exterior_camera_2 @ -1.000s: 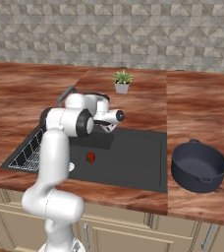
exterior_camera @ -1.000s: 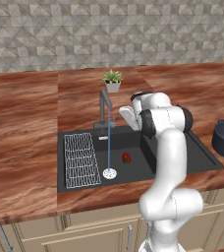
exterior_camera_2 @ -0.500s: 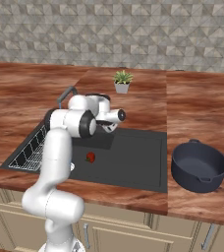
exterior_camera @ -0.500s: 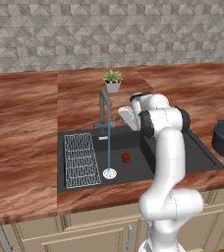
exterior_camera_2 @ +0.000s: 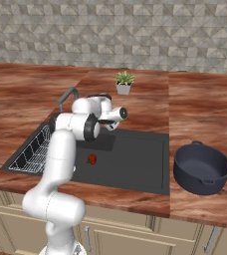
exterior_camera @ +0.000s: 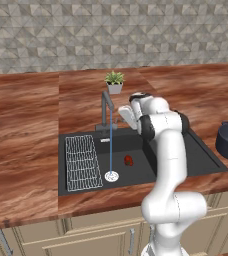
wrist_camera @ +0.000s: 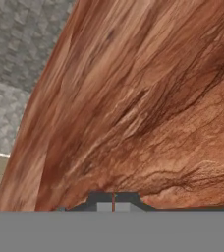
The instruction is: Dump the bell pepper from the pot into the sink. Then turn on the water and wash the bell pepper. Then turn off the water and put the bell pepper back in the pot.
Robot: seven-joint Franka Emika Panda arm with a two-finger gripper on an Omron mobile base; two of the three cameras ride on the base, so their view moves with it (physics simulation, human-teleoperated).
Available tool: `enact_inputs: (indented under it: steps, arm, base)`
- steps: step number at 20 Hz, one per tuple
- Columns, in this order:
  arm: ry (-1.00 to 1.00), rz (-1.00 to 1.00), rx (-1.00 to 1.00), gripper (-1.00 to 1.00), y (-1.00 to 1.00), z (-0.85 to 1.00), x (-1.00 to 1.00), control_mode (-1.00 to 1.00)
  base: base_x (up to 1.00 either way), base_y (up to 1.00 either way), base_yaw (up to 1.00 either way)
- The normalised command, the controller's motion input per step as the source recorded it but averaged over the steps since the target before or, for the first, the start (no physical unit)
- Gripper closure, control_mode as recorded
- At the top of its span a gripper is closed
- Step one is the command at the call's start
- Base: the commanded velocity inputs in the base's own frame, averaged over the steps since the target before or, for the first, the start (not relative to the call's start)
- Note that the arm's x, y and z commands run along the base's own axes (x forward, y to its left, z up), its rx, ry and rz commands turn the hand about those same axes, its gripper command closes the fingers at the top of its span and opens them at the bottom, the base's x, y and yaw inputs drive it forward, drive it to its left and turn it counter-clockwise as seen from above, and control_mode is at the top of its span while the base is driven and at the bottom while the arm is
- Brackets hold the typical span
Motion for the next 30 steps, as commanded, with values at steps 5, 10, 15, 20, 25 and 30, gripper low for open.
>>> enact_inputs:
  steps: [5,10,15,20,25,30]
  arm:
    - [0.00,0.00,0.00,1.00,0.07,-0.15,0.14,-1.00]
    - [0.00,0.00,-0.02,1.00,0.07,-0.45,0.01,-1.00]
    - [0.00,0.00,-0.06,1.00,0.11,-0.57,-0.03,-1.00]
    - [0.00,0.00,-0.07,1.00,0.15,-0.51,-0.19,-1.00]
    - [0.00,0.00,-0.02,1.00,0.12,-0.20,-0.10,-1.00]
    - [0.00,0.01,0.00,1.00,0.30,-0.01,0.00,-1.00]
  base:
    - [0.00,0.00,0.00]
    - [0.00,0.00,0.00]
    - [0.00,0.00,0.00]
    - [0.00,0.00,0.00]
    - [0.00,0.00,0.00]
    - [0.00,0.00,0.00]
